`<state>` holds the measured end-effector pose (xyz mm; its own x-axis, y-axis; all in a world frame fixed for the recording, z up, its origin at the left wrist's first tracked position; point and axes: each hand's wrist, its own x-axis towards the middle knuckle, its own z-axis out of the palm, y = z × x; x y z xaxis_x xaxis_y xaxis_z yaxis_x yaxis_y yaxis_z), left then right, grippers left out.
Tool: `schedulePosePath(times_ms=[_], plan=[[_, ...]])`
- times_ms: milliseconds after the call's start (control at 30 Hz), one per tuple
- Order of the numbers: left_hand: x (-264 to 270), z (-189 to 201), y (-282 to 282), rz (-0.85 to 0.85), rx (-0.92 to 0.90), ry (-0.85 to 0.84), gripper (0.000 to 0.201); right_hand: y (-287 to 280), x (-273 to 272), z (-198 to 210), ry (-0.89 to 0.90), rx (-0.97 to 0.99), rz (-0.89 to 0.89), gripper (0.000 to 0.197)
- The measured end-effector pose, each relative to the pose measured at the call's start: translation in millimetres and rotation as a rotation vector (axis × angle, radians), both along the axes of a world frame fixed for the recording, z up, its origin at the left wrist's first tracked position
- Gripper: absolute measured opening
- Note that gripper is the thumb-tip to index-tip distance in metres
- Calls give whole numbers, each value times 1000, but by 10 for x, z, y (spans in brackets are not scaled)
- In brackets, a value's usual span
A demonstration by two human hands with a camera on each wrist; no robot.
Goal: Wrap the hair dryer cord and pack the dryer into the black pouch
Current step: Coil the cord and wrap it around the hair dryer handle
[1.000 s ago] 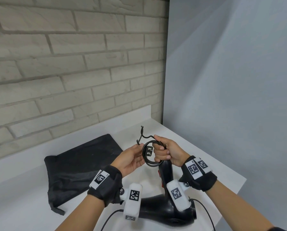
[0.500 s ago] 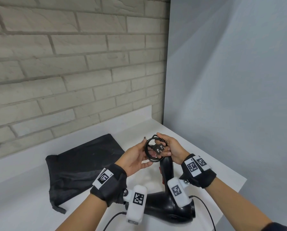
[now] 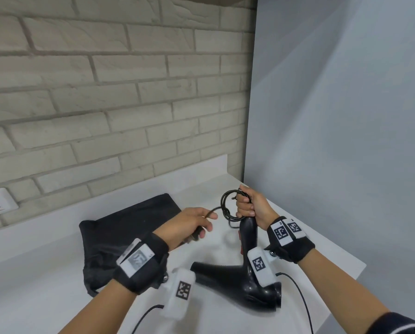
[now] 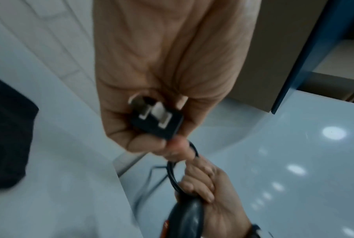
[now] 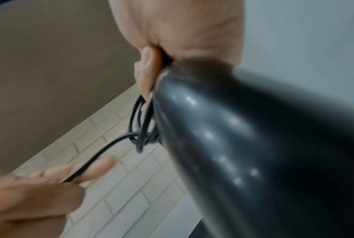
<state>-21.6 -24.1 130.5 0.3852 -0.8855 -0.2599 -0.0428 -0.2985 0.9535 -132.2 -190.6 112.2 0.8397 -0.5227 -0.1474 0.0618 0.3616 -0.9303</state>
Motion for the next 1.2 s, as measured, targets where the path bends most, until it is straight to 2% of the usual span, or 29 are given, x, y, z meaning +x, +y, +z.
schedulePosePath(times_ms=[100,267,333,400,467,500,567,633,700,733,767,833,900,967,1033,1100,1133,1200], plan=[[327,-6,226,216,-131,23,14,-18,-27,0,-7,-14,0,61],[1059,-140,849,699,-371,356,17,-55,-67,1,-19,3,-11,63],[1242,-326,1097,827,-312,353,18,-29,-53,8,-20,-1,12,63],[1273,-533,1216,881,-153,229,17,21,-13,15,-22,-18,36,62],[1171,-731,1232,831,32,41,20,54,22,20,-27,-19,40,61],[1097,-835,1230,752,122,-78,25,56,28,20,-31,-15,38,60],[955,-1030,1208,496,308,-296,27,44,30,22,-37,-12,33,60],[863,-1142,1154,287,443,-449,21,43,15,26,-34,-11,35,60],[775,-1099,1048,195,479,-670,14,63,6,31,-30,-21,33,60],[716,-1026,973,211,423,-750,14,73,5,33,-28,-28,28,61],[627,-909,876,251,315,-758,18,83,7,35,-26,-34,23,61],[390,-649,664,294,72,-651,20,99,9,37,-23,-40,19,62],[128,-394,415,269,-56,-525,24,115,3,36,-21,-39,17,62],[-131,-238,177,187,-53,-440,30,138,-2,41,-21,-39,13,60],[-352,-167,2,54,41,-384,31,167,-8,51,-21,-50,6,60],[-508,-133,-78,-27,59,-265,16,188,-21,55,-21,-56,-2,59],[-553,-116,-75,-45,28,-258,14,189,-30,55,-21,-57,-6,60],[-549,-76,-4,-41,-55,-415,24,177,-48,51,-20,-61,-14,62]])
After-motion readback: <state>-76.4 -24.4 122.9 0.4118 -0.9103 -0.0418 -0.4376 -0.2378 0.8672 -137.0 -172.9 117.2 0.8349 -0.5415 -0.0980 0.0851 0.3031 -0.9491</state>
